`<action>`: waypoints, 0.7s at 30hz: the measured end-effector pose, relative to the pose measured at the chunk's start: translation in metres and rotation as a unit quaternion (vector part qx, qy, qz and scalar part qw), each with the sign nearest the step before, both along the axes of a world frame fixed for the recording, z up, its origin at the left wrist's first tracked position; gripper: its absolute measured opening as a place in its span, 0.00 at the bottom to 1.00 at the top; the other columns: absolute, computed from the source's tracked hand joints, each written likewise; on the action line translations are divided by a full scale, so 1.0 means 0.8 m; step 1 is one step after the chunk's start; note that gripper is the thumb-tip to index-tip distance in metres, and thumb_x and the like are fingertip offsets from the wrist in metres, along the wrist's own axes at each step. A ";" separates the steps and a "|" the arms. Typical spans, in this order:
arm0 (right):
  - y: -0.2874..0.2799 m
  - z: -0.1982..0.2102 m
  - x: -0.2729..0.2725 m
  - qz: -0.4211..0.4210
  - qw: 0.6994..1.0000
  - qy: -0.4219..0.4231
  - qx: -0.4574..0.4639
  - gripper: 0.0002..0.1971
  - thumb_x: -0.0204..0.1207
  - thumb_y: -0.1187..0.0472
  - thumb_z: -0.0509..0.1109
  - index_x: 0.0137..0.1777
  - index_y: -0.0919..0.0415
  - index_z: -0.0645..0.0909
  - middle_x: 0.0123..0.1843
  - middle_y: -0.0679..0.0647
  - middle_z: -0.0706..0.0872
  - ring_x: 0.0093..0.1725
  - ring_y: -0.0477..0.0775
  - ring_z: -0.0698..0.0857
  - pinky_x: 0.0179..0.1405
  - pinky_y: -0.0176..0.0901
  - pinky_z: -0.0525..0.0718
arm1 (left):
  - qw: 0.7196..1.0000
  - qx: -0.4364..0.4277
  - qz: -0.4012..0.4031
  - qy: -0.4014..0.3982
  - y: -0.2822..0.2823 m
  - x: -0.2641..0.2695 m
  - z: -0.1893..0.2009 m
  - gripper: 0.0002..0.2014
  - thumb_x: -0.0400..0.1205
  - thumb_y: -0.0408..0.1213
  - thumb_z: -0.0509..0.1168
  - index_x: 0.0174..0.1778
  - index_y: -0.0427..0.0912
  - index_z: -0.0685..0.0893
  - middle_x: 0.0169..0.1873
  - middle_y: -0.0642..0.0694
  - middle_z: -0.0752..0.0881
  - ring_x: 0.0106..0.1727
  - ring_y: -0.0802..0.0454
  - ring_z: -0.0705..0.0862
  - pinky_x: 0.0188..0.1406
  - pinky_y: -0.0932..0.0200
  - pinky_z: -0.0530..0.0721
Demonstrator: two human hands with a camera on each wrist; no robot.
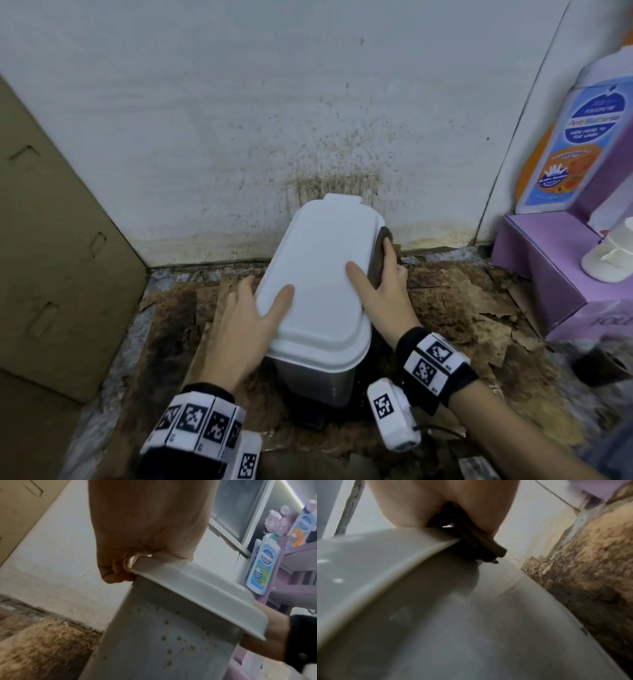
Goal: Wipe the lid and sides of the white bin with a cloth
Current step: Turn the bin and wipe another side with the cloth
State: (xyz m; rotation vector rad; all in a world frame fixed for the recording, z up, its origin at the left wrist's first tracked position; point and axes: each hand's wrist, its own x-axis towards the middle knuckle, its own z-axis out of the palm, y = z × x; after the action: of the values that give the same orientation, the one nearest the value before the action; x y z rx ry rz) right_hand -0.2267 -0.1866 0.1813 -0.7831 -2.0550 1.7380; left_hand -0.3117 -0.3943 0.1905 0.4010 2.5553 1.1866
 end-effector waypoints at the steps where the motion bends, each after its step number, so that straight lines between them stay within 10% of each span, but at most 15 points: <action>1: 0.005 -0.002 -0.003 0.006 1.000 -0.001 0.006 0.45 0.80 0.36 0.67 0.88 0.36 0.41 0.69 0.40 0.55 0.76 0.55 0.66 0.71 0.52 0.73 | 1.000 0.003 0.007 -0.005 -0.002 0.005 0.000 0.49 0.75 0.80 0.57 0.87 0.53 0.59 0.80 0.49 0.69 0.76 0.48 0.74 0.75 0.39 0.75; 11: 0.061 -0.004 -0.051 0.003 0.999 -0.008 0.045 0.41 0.82 0.30 0.58 0.89 0.36 0.43 0.89 0.52 0.48 0.87 0.62 0.58 0.79 0.59 0.66 | 0.998 0.037 0.052 -0.008 0.005 0.032 0.002 0.41 0.80 0.71 0.59 0.86 0.54 0.61 0.76 0.45 0.70 0.66 0.52 0.70 0.63 0.49 0.72; 15: 0.078 -0.005 -0.063 0.022 0.998 0.011 0.056 0.42 0.80 0.31 0.64 0.88 0.36 0.48 0.87 0.49 0.56 0.85 0.58 0.61 0.75 0.52 0.64 | 0.998 0.055 0.041 0.004 0.002 0.027 -0.005 0.36 0.81 0.71 0.59 0.83 0.62 0.62 0.71 0.50 0.75 0.69 0.52 0.75 0.62 0.47 0.77; 21: 0.091 -0.009 -0.082 0.036 0.998 0.027 0.043 0.41 0.65 0.24 0.72 0.78 0.23 0.62 0.78 0.48 0.70 0.80 0.59 0.70 0.76 0.70 0.73 | 0.991 0.132 0.023 -0.029 -0.001 0.022 -0.005 0.24 0.82 0.63 0.63 0.72 0.61 0.72 0.62 0.60 0.82 0.57 0.67 0.83 0.47 0.60 0.80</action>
State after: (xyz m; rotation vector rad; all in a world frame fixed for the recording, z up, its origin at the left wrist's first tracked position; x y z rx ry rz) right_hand -0.2920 -0.1140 0.1745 -0.6358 -2.1303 1.6764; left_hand -0.2944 -0.3950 0.1863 0.3613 2.3757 1.5374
